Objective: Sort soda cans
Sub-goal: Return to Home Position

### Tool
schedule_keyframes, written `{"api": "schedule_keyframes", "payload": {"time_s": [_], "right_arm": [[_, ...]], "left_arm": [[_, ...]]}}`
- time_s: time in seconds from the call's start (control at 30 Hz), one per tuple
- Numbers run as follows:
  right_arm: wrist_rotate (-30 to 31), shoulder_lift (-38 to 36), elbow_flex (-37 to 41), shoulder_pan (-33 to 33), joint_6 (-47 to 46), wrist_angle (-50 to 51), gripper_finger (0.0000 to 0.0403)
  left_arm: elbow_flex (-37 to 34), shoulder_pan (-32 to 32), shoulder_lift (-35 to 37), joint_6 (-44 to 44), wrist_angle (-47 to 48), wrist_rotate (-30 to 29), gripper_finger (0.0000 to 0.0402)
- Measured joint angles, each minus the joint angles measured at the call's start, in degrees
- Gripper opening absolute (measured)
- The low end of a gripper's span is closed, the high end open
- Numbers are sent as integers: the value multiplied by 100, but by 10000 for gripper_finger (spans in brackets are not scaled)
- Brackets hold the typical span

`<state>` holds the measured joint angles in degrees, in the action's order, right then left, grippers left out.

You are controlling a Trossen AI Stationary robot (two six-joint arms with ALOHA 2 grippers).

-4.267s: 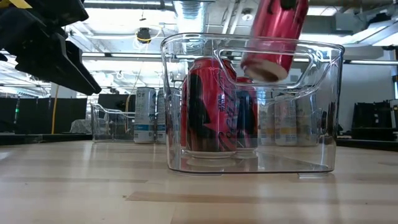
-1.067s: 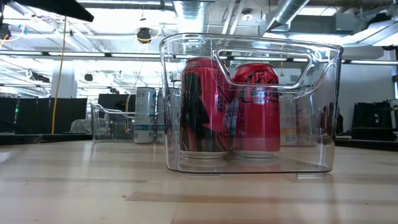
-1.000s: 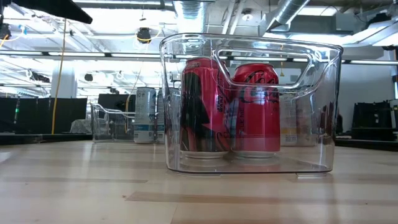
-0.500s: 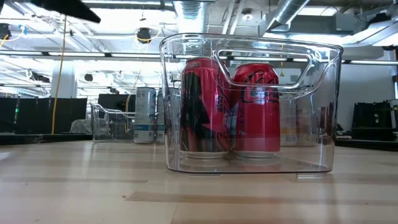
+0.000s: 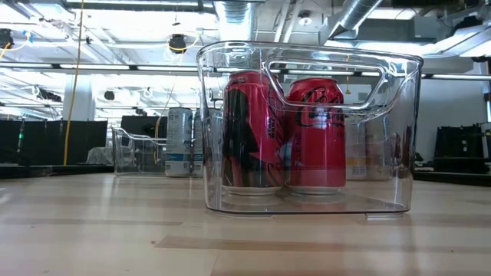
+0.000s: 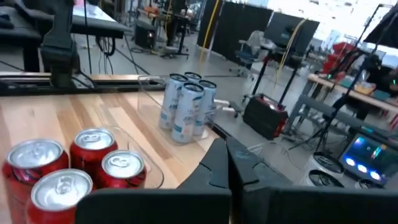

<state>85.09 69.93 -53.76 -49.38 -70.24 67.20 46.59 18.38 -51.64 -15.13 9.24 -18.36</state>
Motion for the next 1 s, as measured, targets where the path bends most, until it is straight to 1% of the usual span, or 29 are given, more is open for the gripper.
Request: {"api": "schedule_keyframes", "payload": {"time_s": [0.1,0.2,0.33,0.4,0.47,0.53,0.6,0.73,0.87,1.0], "right_arm": [[177,25,269,-57,-205,-21,0],[339,4,410,81,-394,-17,0],[405,7,625,312,-835,8,0],[401,10,745,351,-1064,-41,0],[399,24,862,317,-1253,-124,0],[393,28,958,221,-1430,-193,0],[394,28,1007,105,-1553,-277,0],[388,28,1012,-102,-1566,-351,0],[388,23,1012,-200,-1372,-305,0],[390,-160,937,-166,-1287,-78,0]], "left_arm": [[0,-296,0,19,3,192,1],[0,-536,0,3,-9,371,1],[0,-949,-77,-43,-88,944,1],[-113,-1166,-156,-52,-393,1351,1],[-379,-1358,-233,-76,-931,1779,1],[-614,-1548,-322,-65,-1377,2029,1],[-819,-1714,-400,-15,-1620,2132,1],[-1027,-1911,-508,75,-1748,2316,1],[-1316,-2009,-631,162,-2236,2630,1],[-1329,-2066,-660,240,-2312,2757,1]]}}
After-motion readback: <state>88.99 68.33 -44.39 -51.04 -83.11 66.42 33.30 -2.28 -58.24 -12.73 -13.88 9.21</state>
